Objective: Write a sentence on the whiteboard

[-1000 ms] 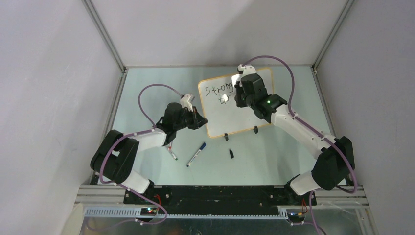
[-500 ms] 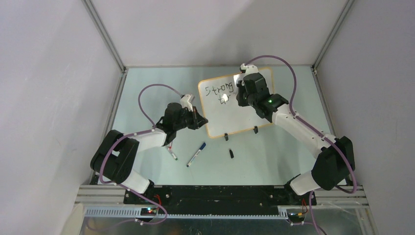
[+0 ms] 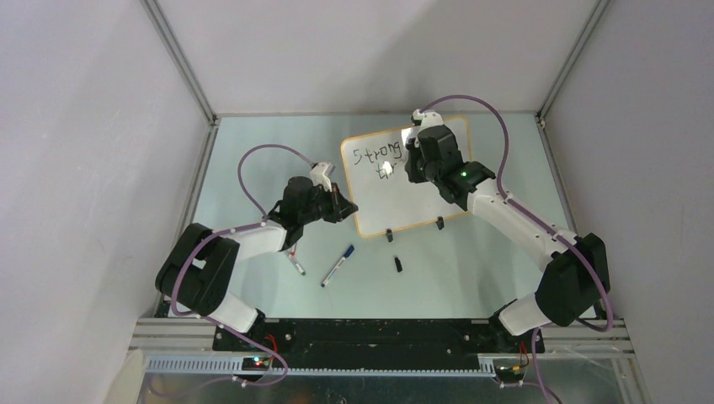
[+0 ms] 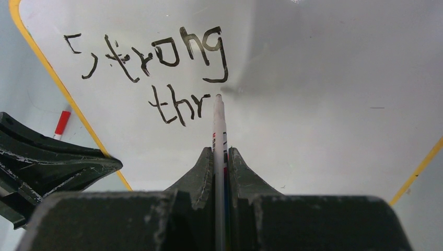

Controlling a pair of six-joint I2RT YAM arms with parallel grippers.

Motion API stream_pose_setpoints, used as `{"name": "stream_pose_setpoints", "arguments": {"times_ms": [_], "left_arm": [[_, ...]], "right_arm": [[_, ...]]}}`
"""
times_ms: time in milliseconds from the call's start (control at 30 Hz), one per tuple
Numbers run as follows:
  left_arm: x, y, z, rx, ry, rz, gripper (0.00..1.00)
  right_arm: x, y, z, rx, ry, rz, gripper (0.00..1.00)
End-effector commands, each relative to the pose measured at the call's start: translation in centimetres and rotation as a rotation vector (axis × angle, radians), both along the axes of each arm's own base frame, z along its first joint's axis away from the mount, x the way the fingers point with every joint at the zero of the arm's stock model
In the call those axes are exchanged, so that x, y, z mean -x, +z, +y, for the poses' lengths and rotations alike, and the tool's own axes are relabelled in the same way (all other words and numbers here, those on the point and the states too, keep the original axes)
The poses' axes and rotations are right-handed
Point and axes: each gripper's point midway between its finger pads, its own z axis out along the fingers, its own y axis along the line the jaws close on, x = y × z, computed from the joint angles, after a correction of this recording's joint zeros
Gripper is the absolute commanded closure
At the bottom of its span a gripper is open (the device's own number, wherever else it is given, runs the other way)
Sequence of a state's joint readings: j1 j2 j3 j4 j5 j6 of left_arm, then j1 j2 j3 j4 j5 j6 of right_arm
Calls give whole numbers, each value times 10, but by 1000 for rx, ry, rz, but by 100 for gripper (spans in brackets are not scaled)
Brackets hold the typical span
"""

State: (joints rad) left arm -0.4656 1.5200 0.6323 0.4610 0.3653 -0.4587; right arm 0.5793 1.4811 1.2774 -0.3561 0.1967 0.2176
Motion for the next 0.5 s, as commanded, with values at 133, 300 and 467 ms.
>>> {"name": "stream_pose_setpoints", "arguments": {"times_ms": [133, 300, 467], "left_arm": [[-3, 6, -2, -43, -13, -46, 100], [-3, 7, -2, -43, -12, -48, 100], [-3, 6, -2, -44, -12, -45, 100]], "right_arm": [[-6, 4, -1, -7, -29, -17, 100], [-7, 2, -1, -2, -32, -13, 100], [-9, -1, -1, 5, -35, -10, 100]]}}
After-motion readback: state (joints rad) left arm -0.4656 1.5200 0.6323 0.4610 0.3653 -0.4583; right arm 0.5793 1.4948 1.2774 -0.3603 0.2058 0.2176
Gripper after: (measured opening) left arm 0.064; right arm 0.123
